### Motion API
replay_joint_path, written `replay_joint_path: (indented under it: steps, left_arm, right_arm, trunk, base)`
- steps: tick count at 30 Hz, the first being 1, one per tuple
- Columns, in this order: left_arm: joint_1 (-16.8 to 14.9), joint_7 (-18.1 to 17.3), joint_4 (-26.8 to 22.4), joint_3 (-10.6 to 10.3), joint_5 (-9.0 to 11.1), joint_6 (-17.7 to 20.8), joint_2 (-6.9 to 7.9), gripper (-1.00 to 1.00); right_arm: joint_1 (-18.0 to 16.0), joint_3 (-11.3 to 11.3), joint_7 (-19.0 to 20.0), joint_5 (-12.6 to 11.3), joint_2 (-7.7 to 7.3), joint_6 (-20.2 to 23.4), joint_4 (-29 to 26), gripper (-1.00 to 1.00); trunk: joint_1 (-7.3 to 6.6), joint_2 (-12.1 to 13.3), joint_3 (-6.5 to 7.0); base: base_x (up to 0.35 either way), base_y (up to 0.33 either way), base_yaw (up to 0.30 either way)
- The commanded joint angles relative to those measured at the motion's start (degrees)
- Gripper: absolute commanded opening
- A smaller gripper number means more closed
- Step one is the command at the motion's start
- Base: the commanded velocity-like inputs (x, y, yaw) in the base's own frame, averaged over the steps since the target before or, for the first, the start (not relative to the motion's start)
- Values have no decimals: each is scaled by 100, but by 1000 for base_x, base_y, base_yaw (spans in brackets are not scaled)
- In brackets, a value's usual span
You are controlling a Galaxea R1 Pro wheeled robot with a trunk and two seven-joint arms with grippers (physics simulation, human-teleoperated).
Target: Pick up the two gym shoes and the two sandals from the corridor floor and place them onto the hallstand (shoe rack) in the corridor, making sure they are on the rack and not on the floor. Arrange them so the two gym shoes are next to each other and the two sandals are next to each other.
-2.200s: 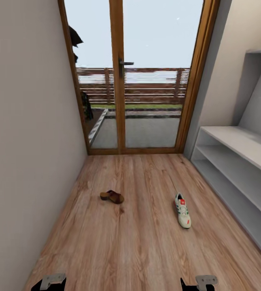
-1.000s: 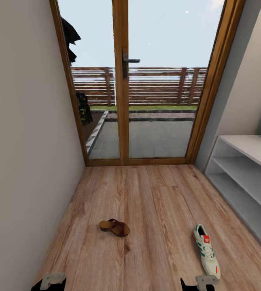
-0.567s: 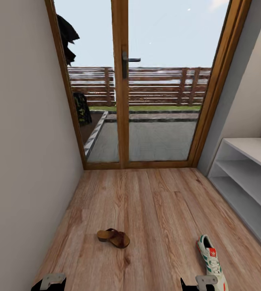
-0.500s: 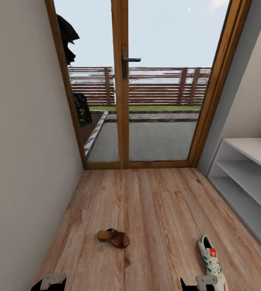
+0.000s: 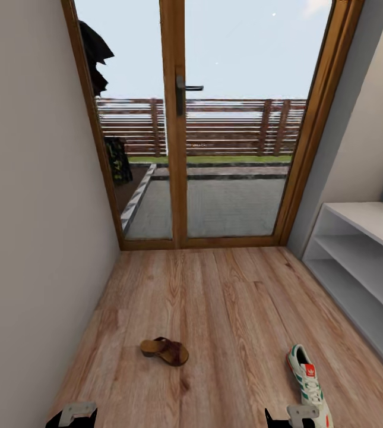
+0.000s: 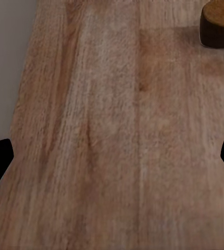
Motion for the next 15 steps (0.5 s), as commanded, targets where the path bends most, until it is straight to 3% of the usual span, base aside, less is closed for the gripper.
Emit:
replay_joint_path:
  steps: [1,15]
  left_arm:
    - [-2,-8,4,16,17,-17,-1,100]
    - [-2,-8,4,16,17,-17,-1,100]
  right_arm:
    - [-3,2,3,-1,-1,-18,5,100]
    - [-2,0,3,-3,-1,-18,5,100]
  trunk:
    - [-1,-2,-3]
    - [-1,-2,26]
  base:
    - [0,0,-172]
    - [0,0,-225]
